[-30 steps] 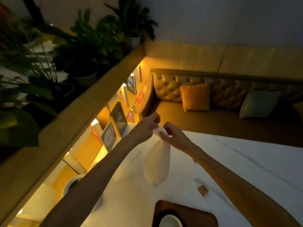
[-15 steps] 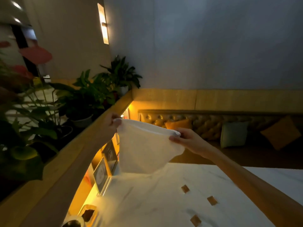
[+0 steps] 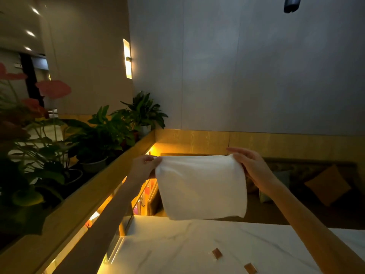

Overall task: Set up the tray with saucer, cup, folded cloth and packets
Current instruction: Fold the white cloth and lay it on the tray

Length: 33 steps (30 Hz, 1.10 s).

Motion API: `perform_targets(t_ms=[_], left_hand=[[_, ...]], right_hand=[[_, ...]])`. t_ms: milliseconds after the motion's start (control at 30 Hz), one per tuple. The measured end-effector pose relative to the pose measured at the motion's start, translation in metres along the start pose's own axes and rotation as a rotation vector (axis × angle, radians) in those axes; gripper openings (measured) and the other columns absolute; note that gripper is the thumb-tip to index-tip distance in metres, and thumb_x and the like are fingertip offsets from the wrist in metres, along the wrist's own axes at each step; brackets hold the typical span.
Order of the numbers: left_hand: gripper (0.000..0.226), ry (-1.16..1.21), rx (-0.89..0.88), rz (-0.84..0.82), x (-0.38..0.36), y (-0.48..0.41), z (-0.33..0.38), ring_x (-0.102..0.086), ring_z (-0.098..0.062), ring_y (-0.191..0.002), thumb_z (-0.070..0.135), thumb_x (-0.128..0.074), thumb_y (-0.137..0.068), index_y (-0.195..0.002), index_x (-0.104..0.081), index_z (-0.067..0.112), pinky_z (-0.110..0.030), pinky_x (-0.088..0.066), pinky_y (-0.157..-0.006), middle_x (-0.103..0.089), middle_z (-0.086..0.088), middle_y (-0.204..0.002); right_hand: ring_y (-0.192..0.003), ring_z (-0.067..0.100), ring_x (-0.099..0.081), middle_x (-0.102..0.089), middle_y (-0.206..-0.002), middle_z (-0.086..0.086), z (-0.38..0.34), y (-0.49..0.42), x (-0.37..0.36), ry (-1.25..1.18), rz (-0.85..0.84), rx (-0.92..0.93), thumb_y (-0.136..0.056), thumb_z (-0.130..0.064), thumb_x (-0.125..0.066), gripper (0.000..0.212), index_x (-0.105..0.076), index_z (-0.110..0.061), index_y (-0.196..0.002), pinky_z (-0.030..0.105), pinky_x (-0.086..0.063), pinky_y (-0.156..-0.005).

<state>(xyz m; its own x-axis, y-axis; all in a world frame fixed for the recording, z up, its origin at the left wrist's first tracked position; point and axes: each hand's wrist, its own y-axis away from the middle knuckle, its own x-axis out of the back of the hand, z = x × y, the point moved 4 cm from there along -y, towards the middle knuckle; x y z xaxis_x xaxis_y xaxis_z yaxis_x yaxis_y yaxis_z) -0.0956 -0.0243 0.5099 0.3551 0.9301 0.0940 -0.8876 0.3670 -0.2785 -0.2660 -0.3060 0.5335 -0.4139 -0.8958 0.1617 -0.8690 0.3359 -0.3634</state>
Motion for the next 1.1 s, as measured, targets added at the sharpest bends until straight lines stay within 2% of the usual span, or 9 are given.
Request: perform_targets(t_ms=[133,267,367,467,567,800,967,1033,1100], left_hand=[[0.021,-0.046,-0.008,0.090,-0.022,0.011,0.000,-0.072,-0.021,-0.084,0.025,-0.066,-0.090,-0.105,-0.068,0.010,-0.027,-0.059,-0.061,-0.071,-0.009,-0.094],[0.009,-0.044,-0.083,0.097,-0.048,0.032,0.009,-0.071,-0.005,-0.075,0.025,-0.062,-0.093,-0.096,-0.067,0.018,-0.020,-0.057,-0.060,-0.071,0.003,-0.087],[0.018,-0.058,-0.128,0.109,-0.068,0.050,0.017,-0.065,0.000,-0.078,0.024,-0.059,-0.095,-0.108,-0.065,0.015,-0.016,-0.056,-0.060,-0.066,0.011,-0.087],[0.024,-0.125,-0.178,0.108,-0.078,0.064,0.025,-0.065,-0.008,-0.090,0.024,-0.056,-0.096,-0.115,-0.064,0.011,-0.029,-0.059,-0.078,-0.066,0.004,-0.098],[0.024,-0.131,-0.208,0.116,-0.080,0.075,0.029,-0.066,-0.011,-0.095,0.023,-0.055,-0.097,-0.115,-0.064,0.011,-0.034,-0.058,-0.085,-0.069,-0.002,-0.105],[0.032,0.067,-0.185,-0.057,-0.084,0.093,0.028,-0.065,-0.015,-0.111,0.023,-0.047,-0.101,-0.129,-0.059,0.016,-0.038,-0.057,-0.094,-0.067,-0.004,-0.119],[0.028,0.093,-0.239,-0.230,-0.074,0.106,0.035,-0.066,-0.009,-0.110,0.019,-0.054,-0.097,-0.125,-0.062,0.020,-0.032,-0.057,-0.092,-0.071,0.001,-0.114],[0.031,0.085,-0.244,-0.260,-0.071,0.109,0.037,-0.065,-0.004,-0.110,0.015,-0.057,-0.095,-0.125,-0.060,0.024,-0.026,-0.056,-0.090,-0.070,0.005,-0.114],[0.029,0.048,-0.256,-0.262,-0.065,0.109,0.041,-0.064,0.001,-0.107,0.016,-0.056,-0.095,-0.118,-0.060,0.034,-0.023,-0.056,-0.087,-0.068,0.010,-0.111]], right_hand=[[-0.098,0.010,-0.064,-0.064,-0.110,-0.008,-0.007,0.010,-0.014,0.248,0.092,0.147,-0.097,-0.026,-0.050,0.025,-0.062,-0.025,-0.118,0.026,-0.057,-0.078],[-0.087,-0.008,-0.061,-0.061,-0.094,-0.019,-0.017,0.024,-0.043,0.520,0.231,0.359,-0.095,-0.027,-0.054,0.018,-0.063,-0.026,-0.111,0.007,-0.052,-0.063],[-0.078,-0.001,-0.063,-0.063,-0.088,-0.014,-0.016,0.033,-0.064,0.544,0.347,0.438,-0.093,-0.023,-0.059,0.011,-0.065,-0.025,-0.102,0.011,-0.053,-0.066],[-0.076,-0.001,-0.060,-0.065,-0.090,-0.008,-0.020,0.039,-0.075,0.596,0.399,0.457,-0.092,-0.022,-0.060,0.012,-0.068,-0.018,-0.100,0.015,-0.052,-0.070],[-0.077,0.001,-0.061,-0.066,-0.091,-0.007,-0.024,0.044,-0.080,0.592,0.378,0.430,-0.092,-0.019,-0.061,0.014,-0.068,-0.016,-0.103,0.019,-0.056,-0.071],[-0.092,0.010,-0.069,-0.072,-0.106,0.004,-0.031,0.062,-0.105,0.473,0.068,0.428,-0.094,-0.013,-0.055,0.030,-0.063,-0.011,-0.122,0.032,-0.060,-0.080],[-0.087,0.018,-0.067,-0.068,-0.102,0.013,-0.039,0.066,-0.105,0.503,0.152,0.519,-0.084,-0.012,-0.068,0.022,-0.070,-0.005,-0.105,0.033,-0.061,-0.068],[-0.088,0.018,-0.062,-0.064,-0.103,0.011,-0.041,0.067,-0.105,0.534,0.193,0.531,-0.082,-0.017,-0.070,0.020,-0.070,-0.008,-0.100,0.028,-0.057,-0.069],[-0.095,0.023,-0.059,-0.062,-0.106,0.012,-0.044,0.069,-0.107,0.542,0.200,0.543,-0.081,-0.024,-0.069,0.021,-0.071,-0.010,-0.098,0.035,-0.057,-0.074]])
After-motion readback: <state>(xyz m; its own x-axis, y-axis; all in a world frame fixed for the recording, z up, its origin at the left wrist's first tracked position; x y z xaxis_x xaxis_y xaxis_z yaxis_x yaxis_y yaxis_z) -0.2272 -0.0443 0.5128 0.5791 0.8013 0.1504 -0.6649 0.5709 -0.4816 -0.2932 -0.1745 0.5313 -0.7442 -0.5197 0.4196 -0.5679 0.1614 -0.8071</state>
